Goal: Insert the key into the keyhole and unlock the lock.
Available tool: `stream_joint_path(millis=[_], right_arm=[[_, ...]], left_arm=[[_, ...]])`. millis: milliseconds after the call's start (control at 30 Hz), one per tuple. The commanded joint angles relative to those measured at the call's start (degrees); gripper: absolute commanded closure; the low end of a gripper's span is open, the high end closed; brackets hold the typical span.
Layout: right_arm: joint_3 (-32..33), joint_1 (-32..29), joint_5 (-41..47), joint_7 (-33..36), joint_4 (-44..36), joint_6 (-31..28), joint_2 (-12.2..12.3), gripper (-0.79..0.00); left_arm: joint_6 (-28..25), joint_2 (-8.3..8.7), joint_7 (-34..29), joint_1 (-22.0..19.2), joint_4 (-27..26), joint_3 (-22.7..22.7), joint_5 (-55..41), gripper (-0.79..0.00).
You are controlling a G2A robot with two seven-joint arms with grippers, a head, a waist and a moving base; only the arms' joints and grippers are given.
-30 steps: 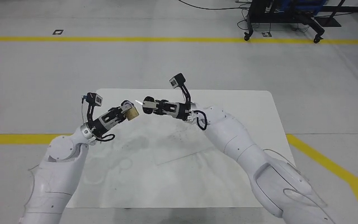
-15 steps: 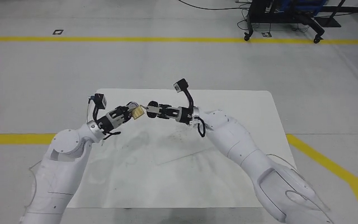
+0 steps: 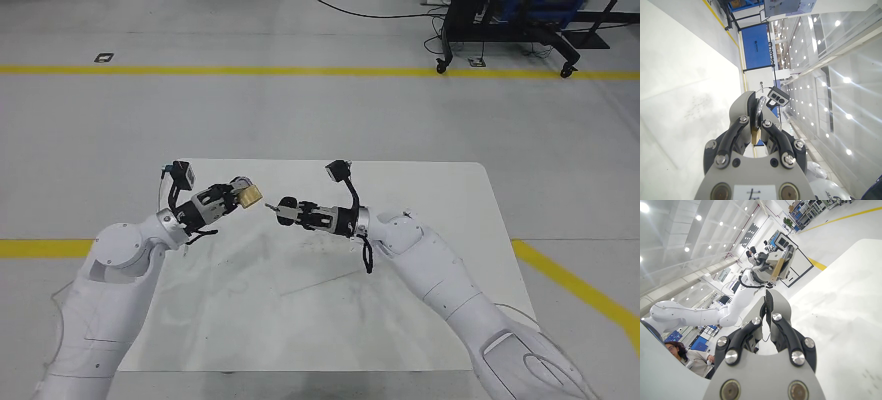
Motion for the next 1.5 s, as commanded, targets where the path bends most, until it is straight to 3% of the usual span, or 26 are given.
stream_joint_path(millis=[0, 133, 233, 433, 567, 833, 967, 1100, 1467], right_arm=[[0.0, 0.2, -5.8, -1.1, -1.7, -1.2, 0.2, 0.0], [1.3, 0.3, -22.5, -5.2, -5.8, 1.2, 1.2, 0.0], [2.6, -0.6, -40.6, -6.4, -12.4, 3.4, 2.5, 0.0], [4.7, -9.5, -66.2, -10.4, -31.2, 14.8, 4.7, 0.0], [5.4, -13.3, -68.6, -11.1, -36.8, 17.0, 5.3, 0.0], [4.7, -13.4, -70.0, -12.0, -36.7, 16.2, 5.3, 0.0], [1.7, -12.7, -82.5, -11.4, -38.8, 19.8, 5.2, 0.0], [-0.8, -12.0, -93.0, -4.9, -43.2, 21.7, 5.2, 0.0], [-7.1, -11.6, -105.9, 3.8, -48.2, 22.6, 4.4, 0.0]], left_arm=[[6.0, 0.01, 0.0, -1.0, 0.2, 0.2, -1.0, 0.0], [15.7, 0.36, -1.6, -2.7, 0.9, 0.6, 0.3, 0.0], [21.3, 0.52, -3.8, -4.5, 1.4, 1.5, 0.9, 0.0], [26.7, 0.19, -4.8, -6.9, 3.0, 4.8, 0.4, 0.0], [22.1, -0.43, -2.6, -7.2, 3.9, 4.6, -4.1, 0.0], [21.7, -0.46, -1.8, -6.6, 3.5, 5.0, -3.7, 0.0], [27.5, -0.18, -3.5, -6.2, 2.6, 6.0, -2.8, 0.0], [32.5, 0.2, -5.8, -6.7, 2.4, 6.4, -2.1, 0.0], [34.2, 0.03, -2.9, -7.9, 4.5, 6.5, -5.7, 0.0]])
